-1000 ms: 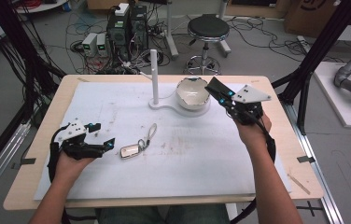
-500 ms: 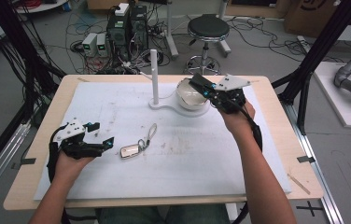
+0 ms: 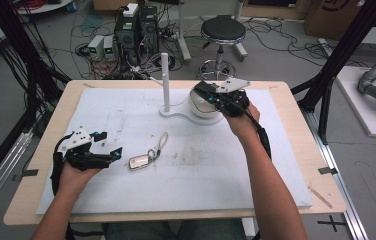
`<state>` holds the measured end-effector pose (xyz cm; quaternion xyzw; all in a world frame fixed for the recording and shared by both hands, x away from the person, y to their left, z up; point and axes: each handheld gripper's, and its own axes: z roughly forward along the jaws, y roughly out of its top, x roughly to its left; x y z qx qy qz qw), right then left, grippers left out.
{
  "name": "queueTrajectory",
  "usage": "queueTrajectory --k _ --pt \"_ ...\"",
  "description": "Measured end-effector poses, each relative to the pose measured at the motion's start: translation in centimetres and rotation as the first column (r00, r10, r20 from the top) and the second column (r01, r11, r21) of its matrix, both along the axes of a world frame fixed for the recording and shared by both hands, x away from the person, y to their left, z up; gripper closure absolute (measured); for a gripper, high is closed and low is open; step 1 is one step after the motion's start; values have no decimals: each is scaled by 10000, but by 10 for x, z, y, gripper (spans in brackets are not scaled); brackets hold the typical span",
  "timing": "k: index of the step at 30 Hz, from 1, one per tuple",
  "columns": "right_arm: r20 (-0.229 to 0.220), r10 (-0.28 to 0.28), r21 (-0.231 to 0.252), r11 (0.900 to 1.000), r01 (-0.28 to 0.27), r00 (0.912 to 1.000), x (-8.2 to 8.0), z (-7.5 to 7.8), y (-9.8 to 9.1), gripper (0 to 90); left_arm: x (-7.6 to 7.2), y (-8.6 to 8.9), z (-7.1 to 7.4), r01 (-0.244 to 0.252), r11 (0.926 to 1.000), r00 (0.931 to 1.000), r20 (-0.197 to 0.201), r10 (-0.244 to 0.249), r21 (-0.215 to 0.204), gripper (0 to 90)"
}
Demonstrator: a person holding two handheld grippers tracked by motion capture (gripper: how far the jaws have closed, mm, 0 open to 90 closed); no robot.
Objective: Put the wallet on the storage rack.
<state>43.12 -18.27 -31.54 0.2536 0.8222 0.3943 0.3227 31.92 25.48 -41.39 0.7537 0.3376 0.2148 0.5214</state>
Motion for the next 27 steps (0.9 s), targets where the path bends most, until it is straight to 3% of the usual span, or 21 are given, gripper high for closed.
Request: queueTrajectory --k 7,11,27 --pt "-311 -152 11 9999 152 9994 12 -13 4 851 0 0 0 7 10000 10000 -10 -7 19 151" --pt "-364 -155 198 9997 162 9992 10 -18 6 851 -1 0 0 8 10000 10000 13 -8 6 151" --pt "-443 -55 143 9999 61 9990 1 -13 3 852 0 -1 0 4 10000 10000 -10 -4 13 151"
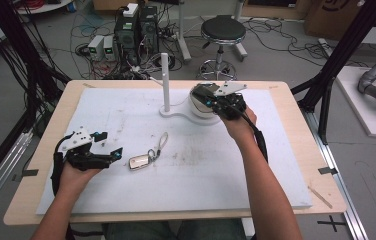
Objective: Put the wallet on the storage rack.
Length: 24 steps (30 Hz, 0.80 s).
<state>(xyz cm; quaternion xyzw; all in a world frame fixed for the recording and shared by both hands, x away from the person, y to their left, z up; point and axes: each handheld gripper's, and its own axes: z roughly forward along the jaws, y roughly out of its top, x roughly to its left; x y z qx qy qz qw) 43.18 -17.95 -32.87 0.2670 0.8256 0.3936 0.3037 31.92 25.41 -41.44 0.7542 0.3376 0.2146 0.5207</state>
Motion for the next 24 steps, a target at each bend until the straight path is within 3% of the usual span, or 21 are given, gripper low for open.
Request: queueTrajectory --k 11,24 --pt "-213 -1 -19 10000 0 9998 1 -3 2 852 0 0 0 8 10000 10000 -2 -8 -21 151" --pt "-561 -259 -62 9997 256 9981 16 -16 6 850 0 0 0 -29 10000 10000 -4 29 -7 151"
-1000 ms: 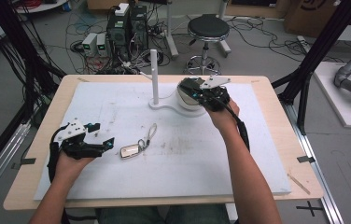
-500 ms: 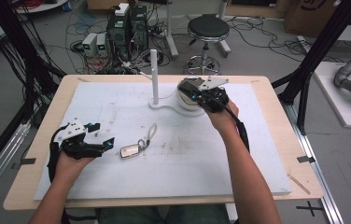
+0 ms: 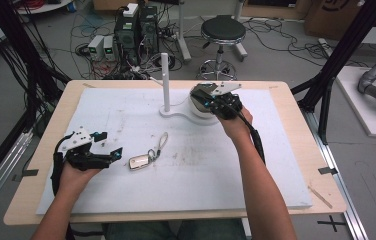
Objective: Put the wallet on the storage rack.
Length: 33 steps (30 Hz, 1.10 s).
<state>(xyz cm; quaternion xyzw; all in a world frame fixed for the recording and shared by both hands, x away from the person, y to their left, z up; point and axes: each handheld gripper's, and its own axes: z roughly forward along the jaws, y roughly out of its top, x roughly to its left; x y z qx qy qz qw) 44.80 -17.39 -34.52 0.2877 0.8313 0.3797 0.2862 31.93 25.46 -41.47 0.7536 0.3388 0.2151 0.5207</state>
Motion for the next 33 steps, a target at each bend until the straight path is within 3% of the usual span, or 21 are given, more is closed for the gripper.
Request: queueTrajectory --k 7,8,10,11,12,16,20,23,24,25,28,33 --pt "-126 -338 -15 9994 338 9993 7 -9 4 824 0 0 0 33 10000 10000 12 -33 61 151" --pt "-65 -374 -12 9993 374 9993 8 -9 4 792 0 0 0 42 10000 10000 0 -42 40 151" --pt "46 -707 -56 9975 707 9975 8 -9 4 641 0 0 0 50 10000 10000 -8 -50 42 151" --pt "46 -707 -56 9975 707 9975 8 -9 4 641 0 0 0 44 10000 10000 -13 -44 64 151" --pt "-42 -1028 -241 9944 1027 9947 8 -8 4 549 0 0 -1 36 10000 10000 -10 -36 83 151" --pt "-99 -989 70 9951 990 9950 3 0 -2 445 1 -1 0 16 10000 10000 16 -16 42 151" --pt "162 -950 226 9953 947 9953 -12 14 -12 364 0 -2 1 69 10000 10000 46 -70 40 151" --pt "394 -966 288 9950 955 9945 -23 20 -21 361 0 -2 1 59 10000 10000 68 -59 43 151" --pt "807 -978 739 9930 919 9919 -37 21 -35 362 0 -3 2 67 10000 10000 72 -67 47 151" --pt "807 -978 739 9930 919 9919 -37 21 -35 362 0 -3 2 51 10000 10000 65 -51 54 151" --pt "841 -1282 1278 9849 1169 9882 -56 21 -62 351 1 -5 2 -6 10000 10000 44 6 90 151" --pt "752 -1609 1524 9772 1481 9841 -80 18 -92 319 1 -11 2 249 9995 9997 79 -250 184 151"
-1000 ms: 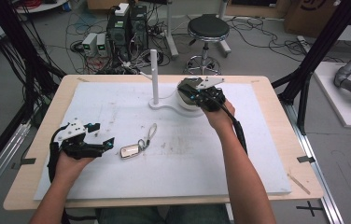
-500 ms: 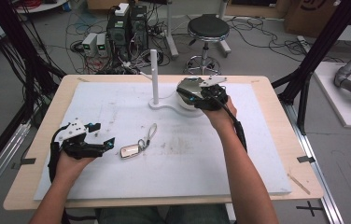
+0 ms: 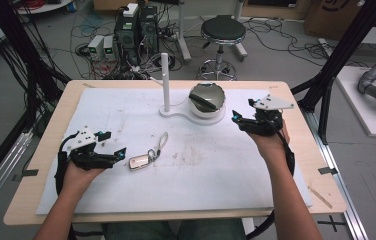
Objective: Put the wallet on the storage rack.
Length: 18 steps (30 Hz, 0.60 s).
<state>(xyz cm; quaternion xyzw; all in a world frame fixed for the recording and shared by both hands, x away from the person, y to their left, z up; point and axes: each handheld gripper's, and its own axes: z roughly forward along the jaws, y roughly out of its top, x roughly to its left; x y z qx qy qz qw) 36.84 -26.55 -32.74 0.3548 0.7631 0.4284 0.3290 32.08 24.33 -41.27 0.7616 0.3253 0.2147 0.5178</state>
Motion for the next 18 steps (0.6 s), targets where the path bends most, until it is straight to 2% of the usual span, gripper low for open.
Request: queueTrajectory --k 2,3,4,5,8,10,12,13,15,18 --pt "45 -1 8 10000 1 10000 -6 -2 -6 310 0 -1 0 12 10000 10000 3 -12 18 151" --pt "17 -62 284 9996 62 10000 -16 -7 -15 299 0 -1 0 36 10000 10000 -2 -36 13 151" --pt "17 -62 284 9996 62 10000 -16 -7 -15 299 -1 -1 0 23 10000 10000 0 -23 13 151" --pt "17 -152 539 9984 151 9999 -26 -15 -22 282 0 -1 0 5 10000 10000 1 -5 40 151" --pt "-41 -277 663 9974 279 9996 -32 -22 -27 267 0 -2 -1 60 10000 10000 18 -60 42 151" --pt "22 -341 960 9948 337 9994 -41 -36 -31 258 0 -2 -1 117 9999 9999 115 -118 47 151" --pt "9 -316 961 9949 314 9995 -42 -39 -31 258 2 -1 -2 118 9999 9998 129 -119 56 151" --pt "-179 -297 835 9960 311 9994 -41 -43 -33 240 3 -1 -2 121 9999 9998 166 -122 39 151" --pt "-179 -375 915 9950 390 9991 -41 -44 -33 223 7 -2 -3 100 9999 9998 178 -102 138 151" --pt "-166 -330 1001 9944 345 9993 -41 -53 -33 218 11 -3 -2 42 10000 9997 235 -41 -4 151"
